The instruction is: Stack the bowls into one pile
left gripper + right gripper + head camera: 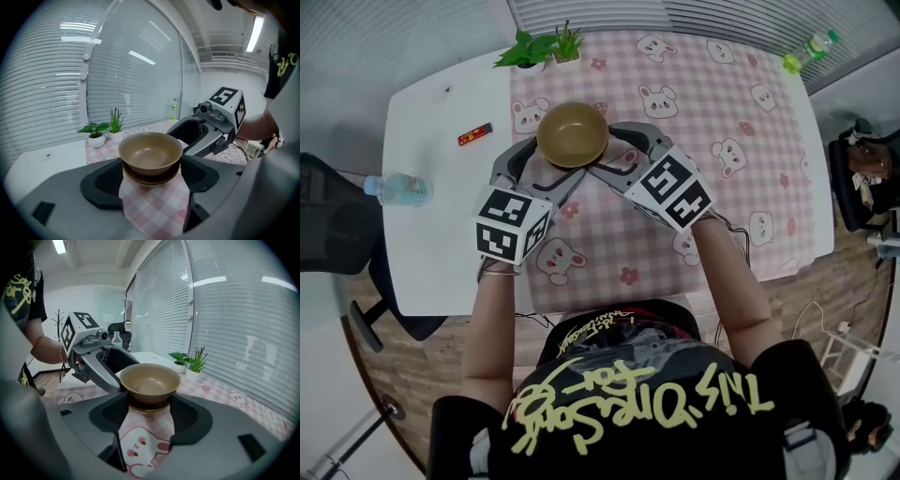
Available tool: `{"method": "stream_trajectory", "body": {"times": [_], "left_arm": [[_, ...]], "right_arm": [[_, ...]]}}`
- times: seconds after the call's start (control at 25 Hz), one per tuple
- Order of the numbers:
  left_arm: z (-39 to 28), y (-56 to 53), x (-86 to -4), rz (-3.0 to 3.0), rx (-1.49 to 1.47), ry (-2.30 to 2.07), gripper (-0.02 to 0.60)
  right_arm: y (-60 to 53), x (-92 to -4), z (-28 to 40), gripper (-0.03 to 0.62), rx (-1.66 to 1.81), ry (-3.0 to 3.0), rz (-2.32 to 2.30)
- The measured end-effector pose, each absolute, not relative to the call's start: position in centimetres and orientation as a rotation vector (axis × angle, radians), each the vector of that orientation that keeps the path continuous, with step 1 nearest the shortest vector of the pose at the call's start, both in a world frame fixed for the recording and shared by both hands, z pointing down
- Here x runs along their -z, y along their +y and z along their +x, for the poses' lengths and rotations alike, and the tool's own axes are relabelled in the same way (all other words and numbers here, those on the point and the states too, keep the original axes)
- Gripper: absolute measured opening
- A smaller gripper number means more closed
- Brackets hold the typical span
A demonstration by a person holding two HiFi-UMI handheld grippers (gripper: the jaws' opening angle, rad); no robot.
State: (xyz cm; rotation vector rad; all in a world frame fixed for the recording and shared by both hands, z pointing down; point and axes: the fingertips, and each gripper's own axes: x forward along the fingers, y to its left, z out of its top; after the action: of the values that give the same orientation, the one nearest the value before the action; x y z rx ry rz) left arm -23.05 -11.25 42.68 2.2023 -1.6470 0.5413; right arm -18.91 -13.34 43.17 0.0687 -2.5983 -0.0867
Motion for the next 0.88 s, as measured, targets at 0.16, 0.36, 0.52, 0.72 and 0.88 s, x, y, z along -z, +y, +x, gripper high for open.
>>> {"method": "stream_trajectory", "body": {"times": [0.16, 0.36, 0.52, 0.72, 0.88], "left_arm": [[-23.05, -11.31, -42.83, 2.188, -0.524, -1.628, 0.387], [-22.98, -11.00, -43.08, 2.177, -0.532, -1.617, 0.390], [-22.94, -10.74, -43.26, 2.170, -0.534, -1.614, 0.390], [-22.77, -10.62, -43.43, 2.164, -0.555, -1.611, 0.390], [-22.63, -10.46, -43.69, 2.161, -0.569, -1.616, 0.390]], "right_arm": [[-13.51, -43.22, -18.95, 0.278, 0.074, -2.598, 0.062], [-13.15, -43.41, -18.84, 0.278, 0.058, -2.586, 0.037], [-12.85, -43.46, -18.74, 0.279, 0.053, -2.582, 0.024], [-12.79, -43.28, -18.58, 0.279, 0.052, -2.582, 0.023], [-12.63, -43.37, -18.43, 0.279, 0.059, -2.581, 0.027]]}}
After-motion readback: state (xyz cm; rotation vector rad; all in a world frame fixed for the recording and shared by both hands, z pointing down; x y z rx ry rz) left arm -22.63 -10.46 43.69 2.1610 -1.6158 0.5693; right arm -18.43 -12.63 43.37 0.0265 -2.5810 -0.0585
